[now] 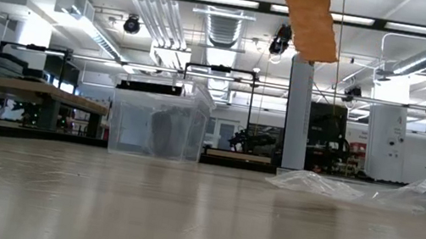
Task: Roll bandage
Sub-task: Roll the orange bandage
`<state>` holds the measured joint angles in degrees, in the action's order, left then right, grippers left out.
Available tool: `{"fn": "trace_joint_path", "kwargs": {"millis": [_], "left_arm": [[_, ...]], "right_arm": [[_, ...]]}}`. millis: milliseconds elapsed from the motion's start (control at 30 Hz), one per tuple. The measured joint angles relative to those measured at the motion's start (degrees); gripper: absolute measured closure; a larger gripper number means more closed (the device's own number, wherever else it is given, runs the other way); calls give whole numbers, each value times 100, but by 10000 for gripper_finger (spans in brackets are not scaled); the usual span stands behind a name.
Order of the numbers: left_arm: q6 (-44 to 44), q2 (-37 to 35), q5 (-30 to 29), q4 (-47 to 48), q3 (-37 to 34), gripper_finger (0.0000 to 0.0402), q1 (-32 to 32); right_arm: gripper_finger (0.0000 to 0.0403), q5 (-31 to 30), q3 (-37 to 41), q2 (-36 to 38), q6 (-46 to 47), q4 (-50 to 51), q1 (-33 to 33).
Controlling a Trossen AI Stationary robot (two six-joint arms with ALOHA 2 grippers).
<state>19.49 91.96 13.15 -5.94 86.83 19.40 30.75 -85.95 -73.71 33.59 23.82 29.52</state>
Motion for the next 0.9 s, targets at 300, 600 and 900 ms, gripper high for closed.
{"fn": "trace_joint_path", "kwargs": {"millis": [300, 600, 900], "left_arm": [[775, 59, -521, -59, 7, 355, -24], [1303, 59, -575, -26, 7, 347, -26], [819, -106, -162, 756, 13, 254, -84]], "right_arm": [[146, -189, 7, -18, 352, -13, 11], [202, -388, 7, -37, 299, -16, 26], [294, 35, 9, -52, -637, -46, 39]]}}
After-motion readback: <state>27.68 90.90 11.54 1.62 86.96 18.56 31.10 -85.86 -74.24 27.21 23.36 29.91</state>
